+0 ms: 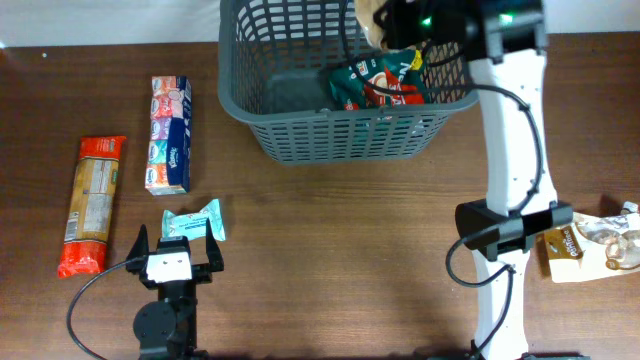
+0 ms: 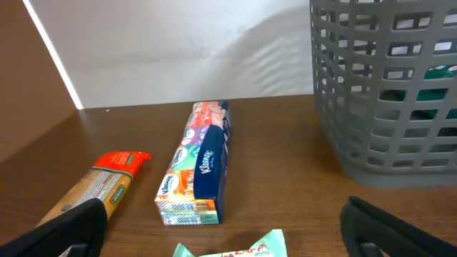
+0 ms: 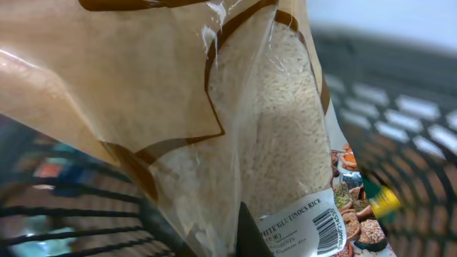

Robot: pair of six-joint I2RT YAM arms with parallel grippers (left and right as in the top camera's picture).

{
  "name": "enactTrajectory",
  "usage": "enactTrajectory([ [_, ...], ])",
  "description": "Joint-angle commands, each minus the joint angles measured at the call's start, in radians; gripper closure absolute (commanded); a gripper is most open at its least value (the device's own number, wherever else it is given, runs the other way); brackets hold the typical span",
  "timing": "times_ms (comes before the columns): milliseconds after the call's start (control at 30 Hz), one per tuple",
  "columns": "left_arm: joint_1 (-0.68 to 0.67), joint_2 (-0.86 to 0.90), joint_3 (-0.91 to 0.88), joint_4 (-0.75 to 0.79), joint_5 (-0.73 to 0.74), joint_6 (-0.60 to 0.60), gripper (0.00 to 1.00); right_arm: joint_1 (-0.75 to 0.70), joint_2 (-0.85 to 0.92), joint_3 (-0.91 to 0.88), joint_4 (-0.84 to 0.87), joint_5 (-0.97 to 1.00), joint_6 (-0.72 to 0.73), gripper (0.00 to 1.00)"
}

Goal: Pack container
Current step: 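Lift the rice bag and carry it over the basket, then lower the rice bag into the basket and release it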

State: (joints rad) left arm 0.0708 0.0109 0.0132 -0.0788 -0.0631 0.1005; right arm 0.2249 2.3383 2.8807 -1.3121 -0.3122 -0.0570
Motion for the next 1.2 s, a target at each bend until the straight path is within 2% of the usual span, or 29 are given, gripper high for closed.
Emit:
enactTrajectory([
  [0,0.002,-0.006,-0.004,-0.001,0.007,-0.009,0.01,0.0,-0.041,-0.121,0.038,0.17,-0.004,0.96],
  [167,0.002,-0.006,-0.004,-0.002,0.007,-0.009,0.01,-0.002,-0.041,-0.272,0.084,0.167,0.026,0.97],
  [333,0.002,-0.006,-0.004,-0.001,0.007,-0.009,0.01,-0.002,-0.041,-0.351,0.088,0.167,0.025,0.96],
  [833,0.002,-0.006,-0.004,-0.002,0.007,-0.009,0.01,-0.003,-0.041,-0.377,0.019,0.269,0.024,0.96],
  [1033,0.002,-0.006,-0.004,-0.002,0.007,-0.009,0.01,-0.003,-0.041,-0.377,0.024,0.269,0.02,0.8],
  [1067,0.002,-0.006,-0.004,-0.002,0.007,-0.009,0.01,-0.003,-0.041,-0.377,0.024,0.269,0.02,0.72],
  [1133,0.002,-0.006,-0.004,-0.002,0.007,-0.009,0.01,-0.003,-0.041,-0.377,0.024,0.269,0.02,0.41],
  [1167,0.002,-0.006,-0.004,-0.002,0.007,-0.009,0.01,-0.003,-0.041,-0.377,0.025,0.269,0.02,0.32],
])
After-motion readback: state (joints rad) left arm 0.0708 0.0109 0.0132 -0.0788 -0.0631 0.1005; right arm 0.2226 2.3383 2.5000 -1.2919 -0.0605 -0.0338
